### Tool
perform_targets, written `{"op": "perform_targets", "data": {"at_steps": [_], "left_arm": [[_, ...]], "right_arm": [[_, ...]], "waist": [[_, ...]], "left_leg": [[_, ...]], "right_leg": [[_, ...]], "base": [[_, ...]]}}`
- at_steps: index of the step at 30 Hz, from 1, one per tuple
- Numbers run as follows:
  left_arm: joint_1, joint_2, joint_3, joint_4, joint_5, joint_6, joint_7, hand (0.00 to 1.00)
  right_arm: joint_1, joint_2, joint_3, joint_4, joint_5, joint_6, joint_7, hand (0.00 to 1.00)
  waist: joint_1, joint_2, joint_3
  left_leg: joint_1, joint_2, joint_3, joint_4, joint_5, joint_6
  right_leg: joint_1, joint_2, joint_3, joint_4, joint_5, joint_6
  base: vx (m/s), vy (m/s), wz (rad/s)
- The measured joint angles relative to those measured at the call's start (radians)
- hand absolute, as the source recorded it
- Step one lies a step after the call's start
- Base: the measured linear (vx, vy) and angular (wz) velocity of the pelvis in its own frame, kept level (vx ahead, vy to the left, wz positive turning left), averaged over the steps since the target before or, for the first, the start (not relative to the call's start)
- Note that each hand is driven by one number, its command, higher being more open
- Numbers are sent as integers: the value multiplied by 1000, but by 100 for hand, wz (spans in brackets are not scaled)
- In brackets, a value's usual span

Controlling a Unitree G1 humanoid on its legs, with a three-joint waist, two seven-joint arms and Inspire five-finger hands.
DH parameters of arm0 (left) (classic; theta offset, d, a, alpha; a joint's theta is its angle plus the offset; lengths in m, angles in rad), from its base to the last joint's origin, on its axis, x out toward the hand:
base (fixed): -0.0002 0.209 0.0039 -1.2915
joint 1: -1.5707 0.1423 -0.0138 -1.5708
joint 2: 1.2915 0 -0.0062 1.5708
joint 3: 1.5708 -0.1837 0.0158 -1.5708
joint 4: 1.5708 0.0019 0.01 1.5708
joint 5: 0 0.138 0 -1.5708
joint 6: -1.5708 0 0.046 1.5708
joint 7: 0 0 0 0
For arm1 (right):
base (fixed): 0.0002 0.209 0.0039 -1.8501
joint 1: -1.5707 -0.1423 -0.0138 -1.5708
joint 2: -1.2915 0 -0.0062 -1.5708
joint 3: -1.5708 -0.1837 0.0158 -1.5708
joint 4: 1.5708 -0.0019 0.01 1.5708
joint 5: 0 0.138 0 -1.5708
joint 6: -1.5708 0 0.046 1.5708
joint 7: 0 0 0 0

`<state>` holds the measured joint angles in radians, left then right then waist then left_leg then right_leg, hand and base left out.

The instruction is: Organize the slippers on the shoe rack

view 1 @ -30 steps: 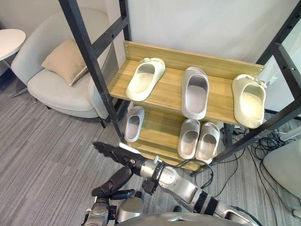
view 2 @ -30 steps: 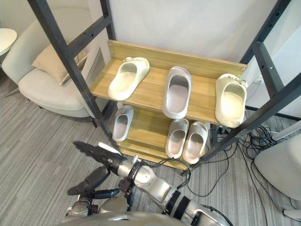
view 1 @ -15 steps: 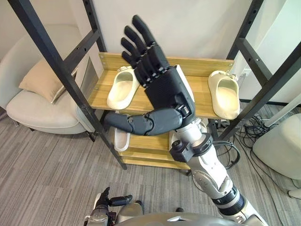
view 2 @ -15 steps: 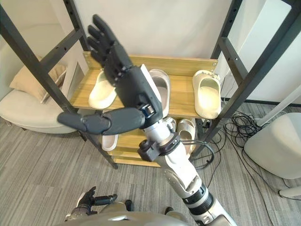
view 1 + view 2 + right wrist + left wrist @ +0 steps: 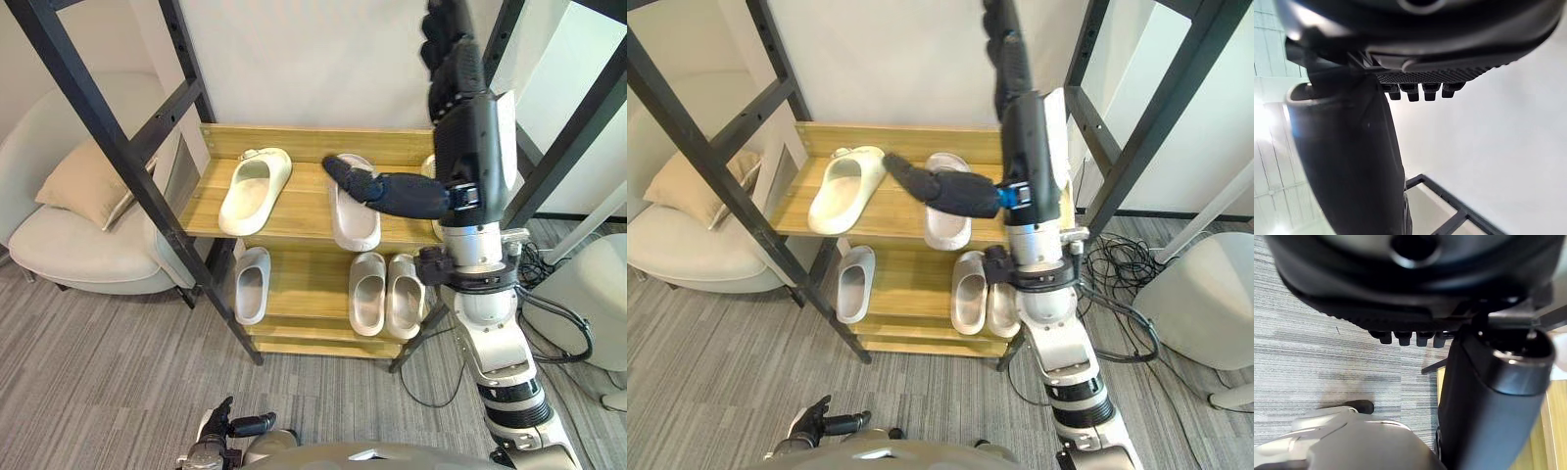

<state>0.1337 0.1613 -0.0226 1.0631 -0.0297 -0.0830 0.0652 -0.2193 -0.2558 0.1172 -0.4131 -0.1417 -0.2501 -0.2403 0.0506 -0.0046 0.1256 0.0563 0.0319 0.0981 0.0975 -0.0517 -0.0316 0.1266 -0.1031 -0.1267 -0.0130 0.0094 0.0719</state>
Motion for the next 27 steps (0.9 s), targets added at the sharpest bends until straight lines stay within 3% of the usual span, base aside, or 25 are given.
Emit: {"op": "perform_targets", "data": {"at_steps": [12, 27], "left_arm": [[1, 3, 0, 2, 0, 1, -5, 100], [1, 26, 1, 0, -7, -17, -15, 100]], "right_arm": [[0, -56, -58, 180, -142, 80, -32, 100], [-8, -108, -32, 449, -171, 140, -4, 100]], "waist": [[-1, -8, -2], [29, -54, 19]], "left_leg": [[3, -7, -12, -23, 9, 10], [-10, -24, -57, -32, 11, 13]], "right_leg": [[0, -1, -9, -9, 0, 1], [9, -8, -40, -39, 2, 4]], "base": [[2, -1, 1], [13, 2, 6]]}}
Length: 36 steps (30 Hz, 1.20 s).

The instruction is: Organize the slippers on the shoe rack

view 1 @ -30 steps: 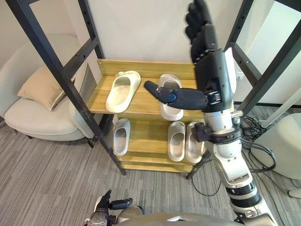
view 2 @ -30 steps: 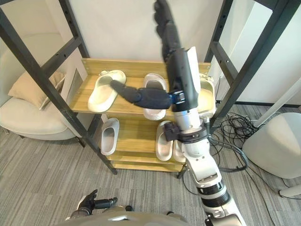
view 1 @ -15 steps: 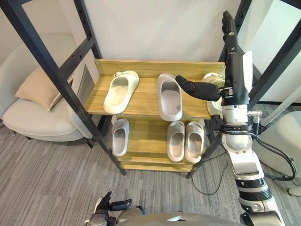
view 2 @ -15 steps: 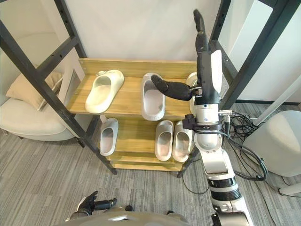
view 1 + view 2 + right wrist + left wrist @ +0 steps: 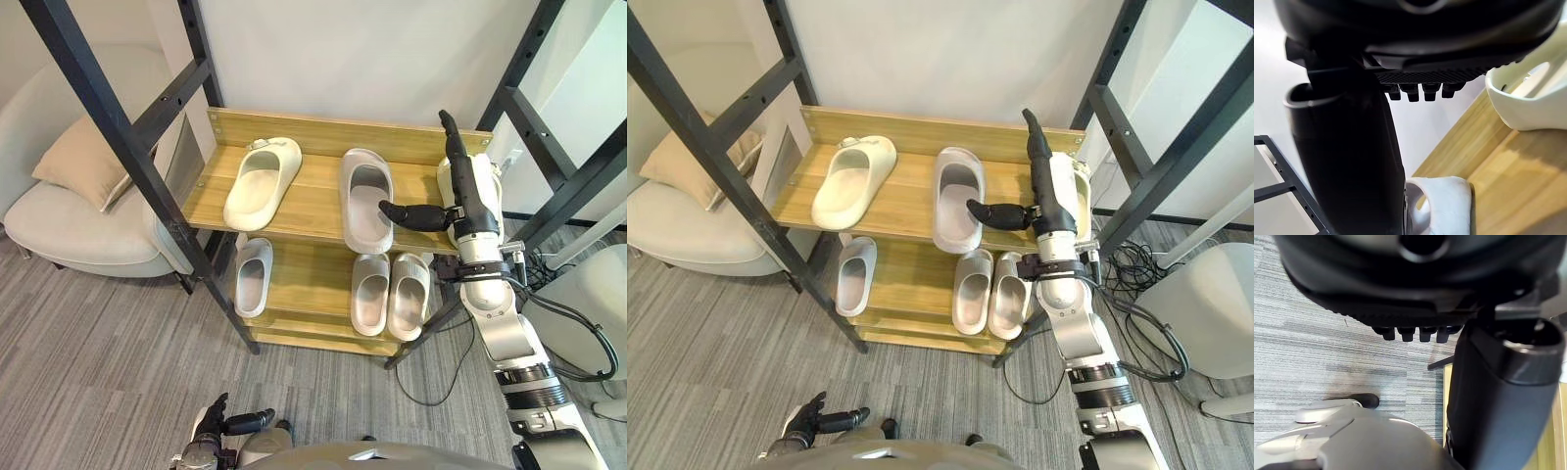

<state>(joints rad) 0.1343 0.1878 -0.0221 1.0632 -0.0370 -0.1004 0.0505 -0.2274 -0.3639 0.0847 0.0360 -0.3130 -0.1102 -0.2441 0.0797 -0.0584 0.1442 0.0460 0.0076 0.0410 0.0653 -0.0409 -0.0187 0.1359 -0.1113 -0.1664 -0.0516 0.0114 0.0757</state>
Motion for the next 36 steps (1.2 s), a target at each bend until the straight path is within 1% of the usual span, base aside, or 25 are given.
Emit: {"op": "perform_targets", "data": {"at_steps": [1, 4, 8, 13, 17, 22, 27, 30, 33, 35, 36], "left_arm": [[0, 1, 1, -2, -1, -1, -4, 100], [0, 2, 0, -14, 9, -6, -3, 100], [-5, 4, 0, -24, 9, -7, 2, 100], [-6, 6, 0, -39, 8, -8, 7, 100], [-12, 10, 0, -40, 7, -8, 7, 100], [-23, 15, 0, -39, 8, -7, 7, 100], [-24, 16, -1, -39, 8, -6, 7, 100], [-25, 16, -1, -40, 8, -4, 7, 100], [-26, 15, -1, -40, 10, 3, 7, 100], [-26, 15, -1, -40, 12, 5, 7, 100], [-25, 16, -1, -40, 17, 6, 7, 100]], "right_arm": [[-3, 0, 0, 11, 1, 1, 0, 0], [-52, -13, 19, 31, 2, 1, -1, 0], [-100, -20, 29, 76, 3, 0, -1, 0], [-161, -20, 71, 138, 11, -1, -1, 0], [-223, -22, 75, 177, 23, 1, -7, 0], [-236, -24, 76, 176, 40, -3, -7, 0], [-236, -24, 77, 170, 41, -4, -2, 0], [-226, -26, 79, 126, 51, -1, 16, 0], [-167, -32, 83, -51, 70, -2, 26, 0], [-148, -33, 82, -127, 70, -6, 26, 0], [-137, -34, 80, -197, 70, -15, 26, 0]], "waist": [[2, -2, 2], [2, -5, 5], [21, -11, 11], [28, -17, 23], [32, -25, 29], [42, -36, 37], [40, -37, 39], [28, -35, 40], [19, -33, 42], [16, -32, 41], [6, -31, 41]], "left_leg": [[-4, -1, -4, 0, 0, 0], [-22, -7, -25, -1, 0, 0], [-32, -9, -39, 0, 1, 2], [-43, -9, -52, -1, 2, 3], [-49, -11, -56, -1, 5, 6], [-47, -11, -56, -6, 5, 7], [-37, -10, -52, -11, 5, 7], [-32, -8, -49, -13, 5, 7], [-23, -5, -39, -15, 4, 6], [-15, -4, -29, -16, 3, 5], [-10, -3, -23, -16, 1, 5]], "right_leg": [[0, -1, -4, -2, 0, 0], [-19, -2, -7, -2, 1, 2], [-19, -1, -20, -6, 1, 2], [-26, 0, -30, -5, 1, 2], [-31, 0, -34, -4, 1, 2], [-31, -1, -34, -4, 1, 2], [-26, -1, -29, -2, 1, 2], [-25, -1, -27, 2, 1, 2], [-25, 0, -17, 9, 1, 2], [-24, 0, -10, 14, 1, 2], [-24, 0, -3, 20, 1, 2]], "base": [[8, 5, 8], [8, 8, 5], [30, -4, 7], [7, -2, 8], [2, 4, 2], [0, 0, 0], [2, 6, -2], [0, 2, -1], [6, 12, -8], [-1, 14, -16], [-20, 22, -14]]}}
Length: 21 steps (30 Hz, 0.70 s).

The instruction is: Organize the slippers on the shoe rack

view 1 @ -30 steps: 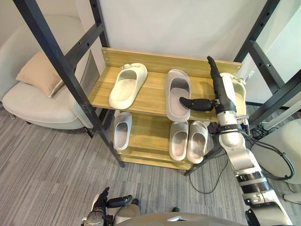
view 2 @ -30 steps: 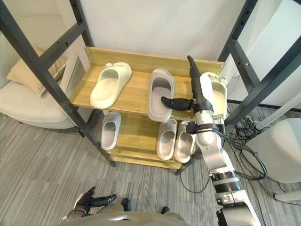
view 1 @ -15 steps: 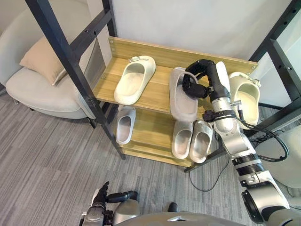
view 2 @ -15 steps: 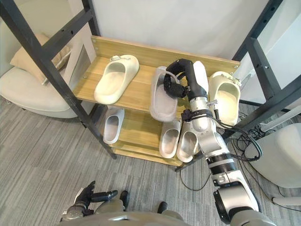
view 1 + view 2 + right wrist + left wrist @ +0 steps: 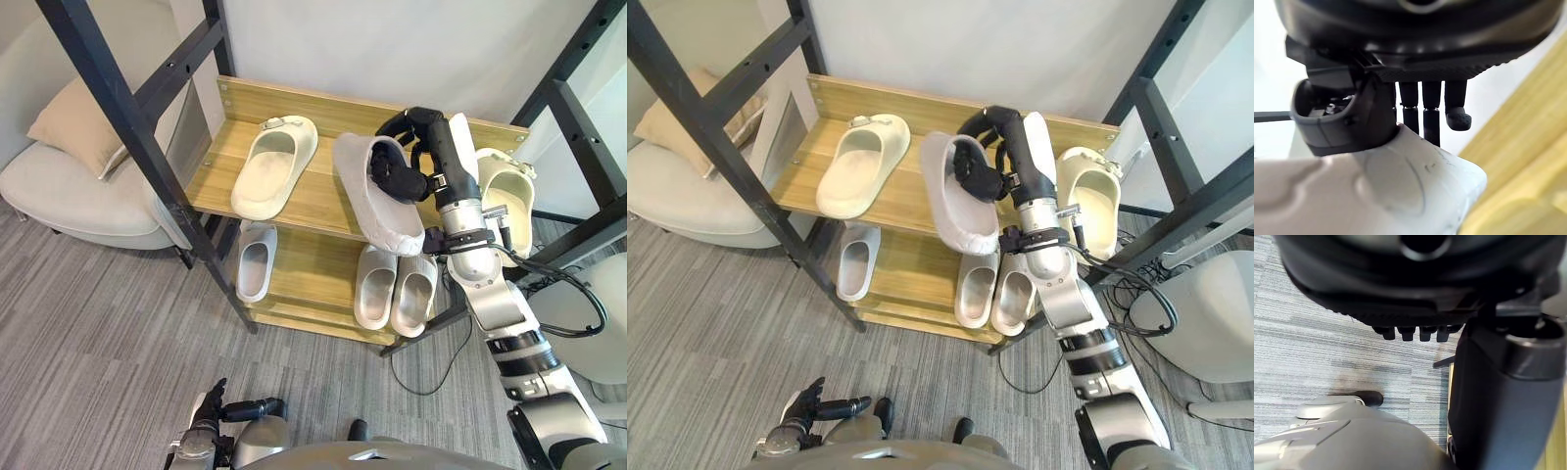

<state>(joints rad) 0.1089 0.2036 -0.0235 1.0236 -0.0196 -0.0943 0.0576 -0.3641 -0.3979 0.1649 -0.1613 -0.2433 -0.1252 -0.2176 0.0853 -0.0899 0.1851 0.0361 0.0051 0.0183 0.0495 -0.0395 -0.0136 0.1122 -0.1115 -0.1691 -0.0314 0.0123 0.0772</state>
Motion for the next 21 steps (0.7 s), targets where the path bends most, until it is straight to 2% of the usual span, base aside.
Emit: {"op": "perform_targets", "data": {"at_steps": [5, 7, 9, 11, 15, 16, 21], "left_arm": [[2, 0, -1, 3, 13, 9, 0, 100], [4, -2, -9, 9, 13, 9, -1, 100], [3, -3, -24, 18, 13, 9, -1, 100], [5, -6, -42, 26, 12, 9, -1, 100], [4, -9, -52, 31, 12, 9, -2, 100], [4, -10, -54, 31, 12, 9, -2, 100], [4, -2, -73, 31, 11, 9, -2, 100]], "right_arm": [[57, 2, -27, -199, 10, -55, 0, 0], [84, 22, -27, -291, 26, -100, 1, 0], [108, 51, -23, -343, 69, -133, 16, 0], [137, 90, 16, -378, 196, -166, 55, 0], [171, 129, 109, -381, 330, -172, 120, 0], [189, 135, 165, -380, 393, -172, 157, 0], [208, 134, 330, -324, 512, -160, 288, 0]], "waist": [[-15, 6, -4], [-27, 16, -10], [-33, 27, -17], [-38, 42, -36], [-40, 54, -48], [-40, 55, -49], [-38, 46, -63]], "left_leg": [[22, 1, 18, -4, -8, -7], [25, 1, 26, -7, -8, -7], [27, 2, 30, -9, -7, -8], [28, 4, 41, -13, -7, -8], [33, 7, 49, -15, -3, -5], [33, 8, 49, -16, -1, -3], [33, 8, 48, -20, 0, -3]], "right_leg": [[7, -2, 15, 10, -1, -2], [6, -3, 25, 10, -2, -2], [4, -3, 31, 12, -2, -3], [-2, -1, 40, 12, -3, -3], [-3, 2, 46, 11, -3, -4], [-3, 3, 46, 10, -3, -4], [-3, 3, 45, 9, -3, -4]], "base": [[-29, 21, -12], [-30, 9, -11], [-24, 6, -9], [-1, 1, -13], [5, -3, -7], [0, 0, 0], [0, 0, 0]]}}
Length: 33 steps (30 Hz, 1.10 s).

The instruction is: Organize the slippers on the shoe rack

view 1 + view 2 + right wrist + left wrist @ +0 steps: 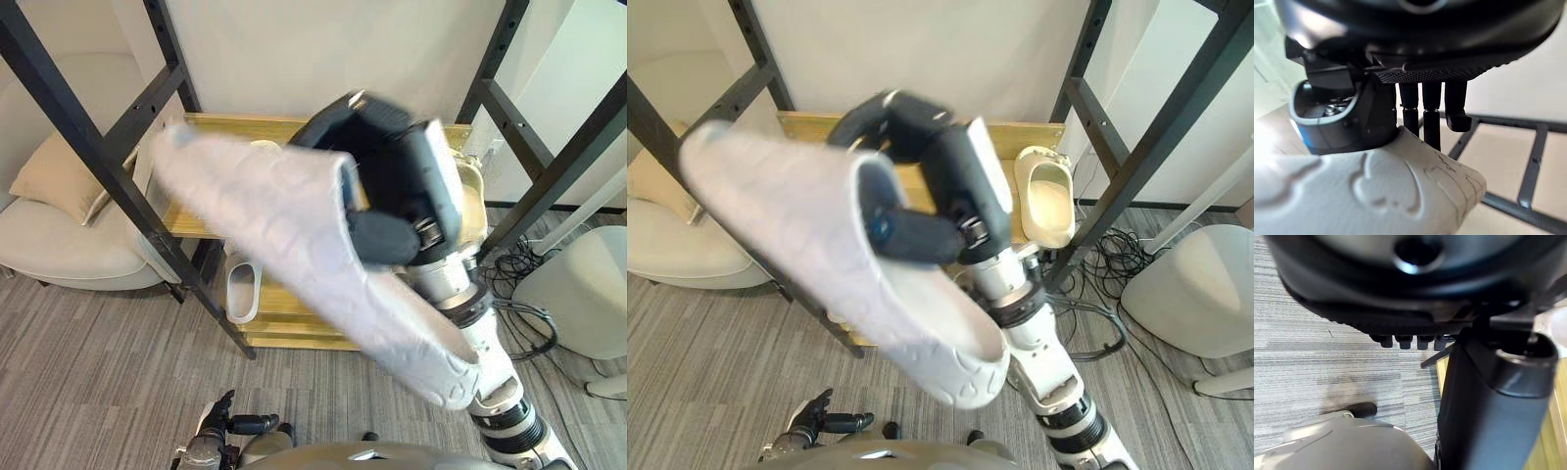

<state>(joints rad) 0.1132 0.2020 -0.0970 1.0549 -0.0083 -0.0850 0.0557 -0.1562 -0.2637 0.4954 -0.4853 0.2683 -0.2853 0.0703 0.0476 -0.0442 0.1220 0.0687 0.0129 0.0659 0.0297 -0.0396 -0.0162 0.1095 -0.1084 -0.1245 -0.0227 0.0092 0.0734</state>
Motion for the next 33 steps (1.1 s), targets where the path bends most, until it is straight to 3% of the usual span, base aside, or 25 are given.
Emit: {"op": "perform_targets", "data": {"at_steps": [6, 8, 11, 13, 17, 23, 33], "left_arm": [[-6, 11, -15, 1, 0, -2, 0, 100], [-34, 14, -13, -6, -2, -20, 2, 100], [-113, 5, -12, -40, -4, -43, 3, 100], [-136, 6, -13, -98, -4, -46, 2, 100], [-142, 3, -11, -191, -39, -78, 1, 100], [-211, -9, 7, -231, -89, -108, 3, 100], [-295, -34, 87, -282, -117, -134, 5, 100]], "right_arm": [[36, -56, 151, 105, 48, 33, 85, 0], [34, -78, 185, 161, 45, 41, 101, 0], [10, -92, 187, 242, 32, 55, 78, 0], [-20, -103, 186, 267, -6, 79, 70, 0], [-45, -131, 180, 284, -115, 87, 43, 0], [-177, -170, 138, 373, -297, 88, -34, 0], [-311, -231, -59, 436, -511, 89, -206, 0]], "waist": [[7, -11, 0], [20, -9, 53], [66, 13, 145], [74, 24, 206], [90, 37, 257], [97, 46, 310], [91, 34, 346]], "left_leg": [[-28, -6, -23, 18, 3, 4], [-119, -1, -56, 139, -30, 2], [-293, 16, -103, 342, -89, -6], [-383, 17, -125, 440, -120, -14], [-551, 18, -142, 617, -174, -14], [-778, 16, -161, 850, -239, -28], [-1048, -7, -206, 1120, -310, -32]], "right_leg": [[-23, -8, -17, 35, -17, 2], [-81, -11, -44, 128, -52, -3], [-215, -6, -77, 296, -109, -9], [-300, -16, -94, 413, -153, -14], [-469, -45, -100, 622, -238, -20], [-698, -79, -100, 886, -334, -35], [-951, -133, -122, 1199, -462, -53]], "base": [[-9, 1, 12], [-165, -18, 44], [-224, -17, 39], [-283, -21, 33], [-201, -13, 13], [-128, -2, 3], [-60, 4, 10]]}}
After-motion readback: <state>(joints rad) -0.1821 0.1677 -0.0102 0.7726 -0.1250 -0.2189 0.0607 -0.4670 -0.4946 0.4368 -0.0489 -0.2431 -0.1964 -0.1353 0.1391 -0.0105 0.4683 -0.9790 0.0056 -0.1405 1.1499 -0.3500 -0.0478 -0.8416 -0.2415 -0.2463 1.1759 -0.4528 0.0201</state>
